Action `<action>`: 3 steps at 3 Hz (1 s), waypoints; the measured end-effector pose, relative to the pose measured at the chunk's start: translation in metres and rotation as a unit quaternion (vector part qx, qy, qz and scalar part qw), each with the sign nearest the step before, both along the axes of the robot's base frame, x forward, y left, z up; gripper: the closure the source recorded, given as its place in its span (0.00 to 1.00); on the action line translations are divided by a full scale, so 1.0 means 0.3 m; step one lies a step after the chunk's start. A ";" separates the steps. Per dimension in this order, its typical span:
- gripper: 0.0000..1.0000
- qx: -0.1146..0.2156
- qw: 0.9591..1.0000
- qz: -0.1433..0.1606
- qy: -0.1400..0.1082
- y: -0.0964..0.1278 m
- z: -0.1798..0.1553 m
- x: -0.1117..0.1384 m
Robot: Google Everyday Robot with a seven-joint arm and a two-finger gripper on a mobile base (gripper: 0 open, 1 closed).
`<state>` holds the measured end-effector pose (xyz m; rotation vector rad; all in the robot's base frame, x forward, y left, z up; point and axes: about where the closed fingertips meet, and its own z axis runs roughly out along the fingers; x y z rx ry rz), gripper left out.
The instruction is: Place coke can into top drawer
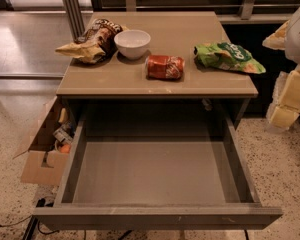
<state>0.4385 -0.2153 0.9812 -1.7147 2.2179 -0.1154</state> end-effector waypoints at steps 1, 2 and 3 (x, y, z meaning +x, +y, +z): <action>0.00 0.000 1.000 0.000 0.000 0.000 0.000 0.000; 0.00 0.002 1.000 0.005 -0.015 0.014 0.023 0.015; 0.00 0.008 0.999 0.024 -0.042 0.052 0.057 0.086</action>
Offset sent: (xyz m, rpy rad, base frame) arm 0.0110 0.0082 0.0108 0.0115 -0.0487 0.0246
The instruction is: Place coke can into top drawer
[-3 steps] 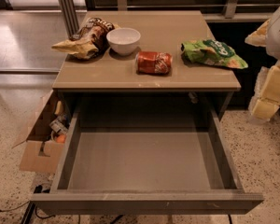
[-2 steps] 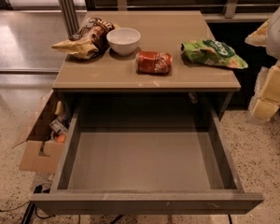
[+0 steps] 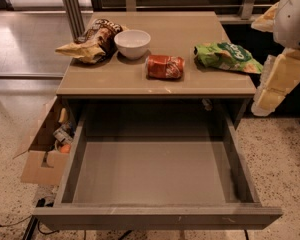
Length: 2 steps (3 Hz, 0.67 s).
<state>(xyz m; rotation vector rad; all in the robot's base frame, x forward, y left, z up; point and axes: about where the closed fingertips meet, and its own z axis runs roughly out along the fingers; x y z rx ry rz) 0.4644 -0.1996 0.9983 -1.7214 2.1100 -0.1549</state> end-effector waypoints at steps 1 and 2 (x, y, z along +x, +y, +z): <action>0.00 0.035 0.999 0.015 -0.020 0.035 0.019 0.110; 0.00 0.084 0.995 0.030 -0.033 0.062 0.005 0.218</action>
Offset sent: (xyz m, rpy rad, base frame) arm 0.1182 0.0330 -0.0124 0.3739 -0.0855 0.1169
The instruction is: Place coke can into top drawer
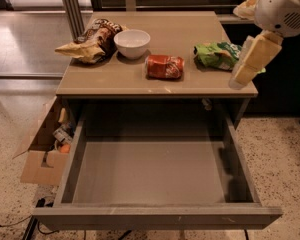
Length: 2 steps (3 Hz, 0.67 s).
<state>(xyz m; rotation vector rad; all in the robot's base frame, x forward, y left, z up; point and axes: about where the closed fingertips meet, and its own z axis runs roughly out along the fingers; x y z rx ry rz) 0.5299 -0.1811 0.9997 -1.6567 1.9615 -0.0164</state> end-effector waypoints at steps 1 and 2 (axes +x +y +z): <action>0.00 0.059 0.998 0.018 0.003 0.063 -0.043 0.113; 0.00 0.059 0.998 0.018 0.003 0.063 -0.043 0.113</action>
Offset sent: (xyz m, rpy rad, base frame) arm 0.0291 0.0161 -0.0098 0.0999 0.0002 0.0308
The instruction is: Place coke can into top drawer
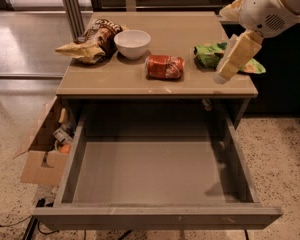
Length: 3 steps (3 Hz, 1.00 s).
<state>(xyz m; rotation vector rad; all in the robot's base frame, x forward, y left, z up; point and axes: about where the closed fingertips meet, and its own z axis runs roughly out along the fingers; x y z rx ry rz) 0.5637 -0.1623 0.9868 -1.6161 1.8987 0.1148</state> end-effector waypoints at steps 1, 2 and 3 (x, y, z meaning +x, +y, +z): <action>0.00 0.002 1.000 0.011 -0.015 0.051 -0.013 0.043; 0.00 0.027 0.999 0.031 -0.023 0.193 -0.059 0.187; 0.00 0.029 0.999 0.036 -0.010 0.276 -0.139 0.313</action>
Offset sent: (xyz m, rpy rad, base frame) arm 0.0934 0.0921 -0.0284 0.1015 -0.0632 0.0944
